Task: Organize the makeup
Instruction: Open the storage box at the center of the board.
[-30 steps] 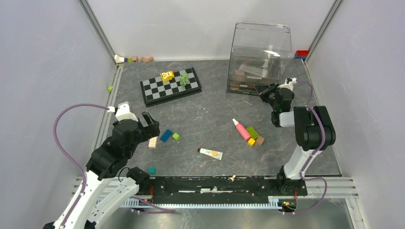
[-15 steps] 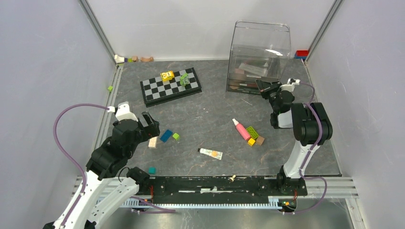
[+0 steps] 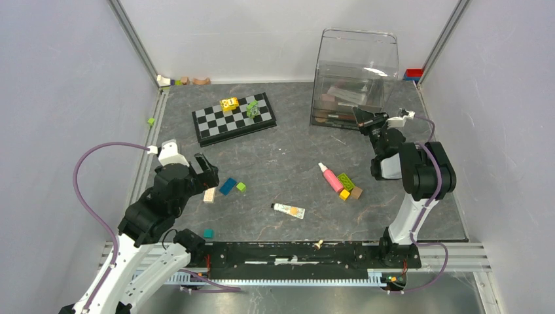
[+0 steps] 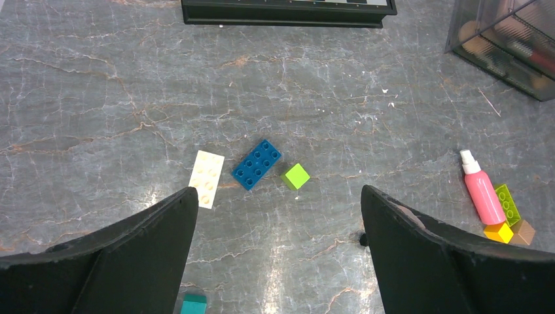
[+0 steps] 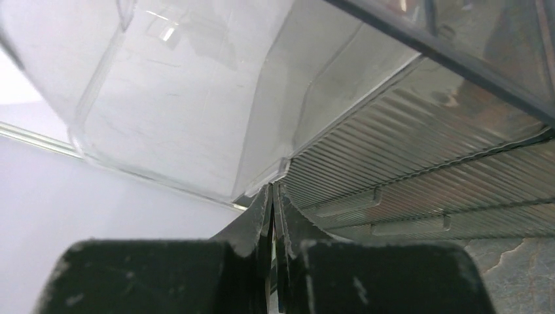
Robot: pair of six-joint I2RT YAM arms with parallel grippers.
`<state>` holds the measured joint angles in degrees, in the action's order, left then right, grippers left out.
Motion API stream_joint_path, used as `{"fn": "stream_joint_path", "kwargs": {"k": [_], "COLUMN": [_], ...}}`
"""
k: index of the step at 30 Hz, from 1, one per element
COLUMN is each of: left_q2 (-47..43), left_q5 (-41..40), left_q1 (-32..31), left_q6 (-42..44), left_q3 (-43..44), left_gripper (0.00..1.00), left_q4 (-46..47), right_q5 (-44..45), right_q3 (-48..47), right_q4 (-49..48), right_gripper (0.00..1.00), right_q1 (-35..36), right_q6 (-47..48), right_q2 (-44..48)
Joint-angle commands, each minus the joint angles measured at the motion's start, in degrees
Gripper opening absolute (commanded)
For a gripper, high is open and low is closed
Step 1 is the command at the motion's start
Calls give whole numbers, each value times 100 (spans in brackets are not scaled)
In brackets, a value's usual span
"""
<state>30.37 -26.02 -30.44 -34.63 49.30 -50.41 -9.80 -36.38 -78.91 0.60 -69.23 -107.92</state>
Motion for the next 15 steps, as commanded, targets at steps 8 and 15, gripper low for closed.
{"fn": "stream_joint_path", "kwargs": {"k": [8, 15], "left_q2": [19, 2], "left_q5": [-96, -88], "left_q1": [32, 33], "left_q6": [148, 145], "left_q3": [-13, -14], "left_gripper": [100, 100], "left_q4": [199, 207], "right_q5": [175, 205], "right_q3": [316, 555], "right_q4": [-1556, -711], "right_gripper": [6, 6], "right_q1": [-25, -25], "right_q6": [-105, -55], "right_q2": [441, 440]}}
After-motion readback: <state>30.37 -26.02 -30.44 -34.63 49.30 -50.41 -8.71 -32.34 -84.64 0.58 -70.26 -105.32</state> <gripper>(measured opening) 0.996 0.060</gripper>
